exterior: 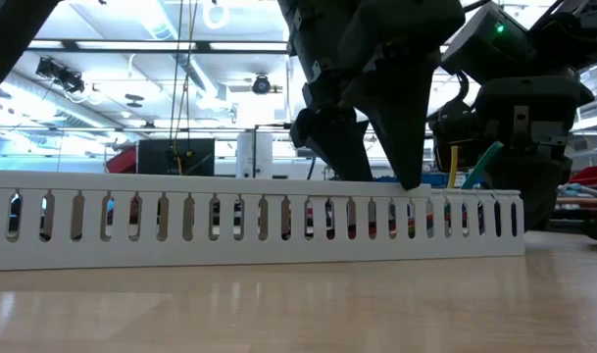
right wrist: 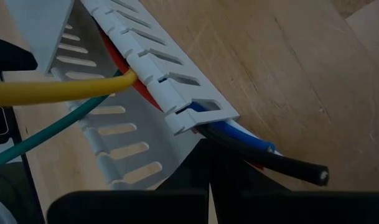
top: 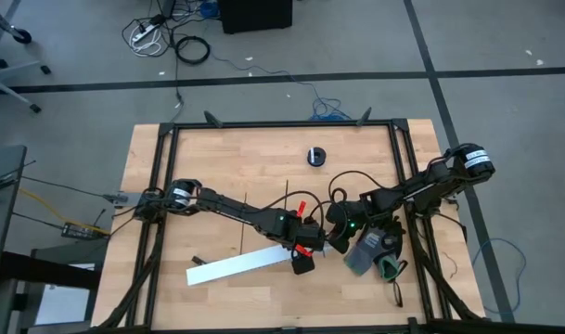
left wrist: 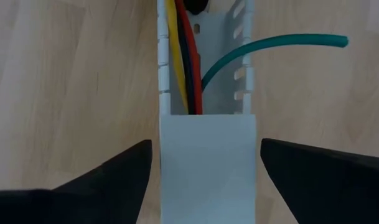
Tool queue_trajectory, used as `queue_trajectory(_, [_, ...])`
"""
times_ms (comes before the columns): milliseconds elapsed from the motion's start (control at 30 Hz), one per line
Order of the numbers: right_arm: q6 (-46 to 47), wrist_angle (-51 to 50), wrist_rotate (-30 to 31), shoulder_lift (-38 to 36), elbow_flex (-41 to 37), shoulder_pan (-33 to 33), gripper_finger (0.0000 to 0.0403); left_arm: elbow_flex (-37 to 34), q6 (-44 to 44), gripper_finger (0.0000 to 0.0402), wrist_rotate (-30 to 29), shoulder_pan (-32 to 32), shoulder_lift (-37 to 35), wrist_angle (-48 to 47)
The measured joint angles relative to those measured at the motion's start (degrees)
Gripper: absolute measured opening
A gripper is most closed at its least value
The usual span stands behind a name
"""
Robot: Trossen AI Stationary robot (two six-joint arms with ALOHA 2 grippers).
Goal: Ziptie cables
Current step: Close the white cable duct
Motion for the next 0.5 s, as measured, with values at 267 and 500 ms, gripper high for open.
queue_trajectory(267, [0.0, 0.0, -0.1, 0.0, 0.0, 0.0, 0.0, 0.0, -0.1, 0.0276, 1.3, 0.0, 0.0, 0.0])
queue_trajectory(500, [0.0, 0.0, -0.1, 0.0, 0.0, 0.0, 0.0, 0.0, 0.0, 0.0259, 1.5, 0.0, 0.0, -0.1])
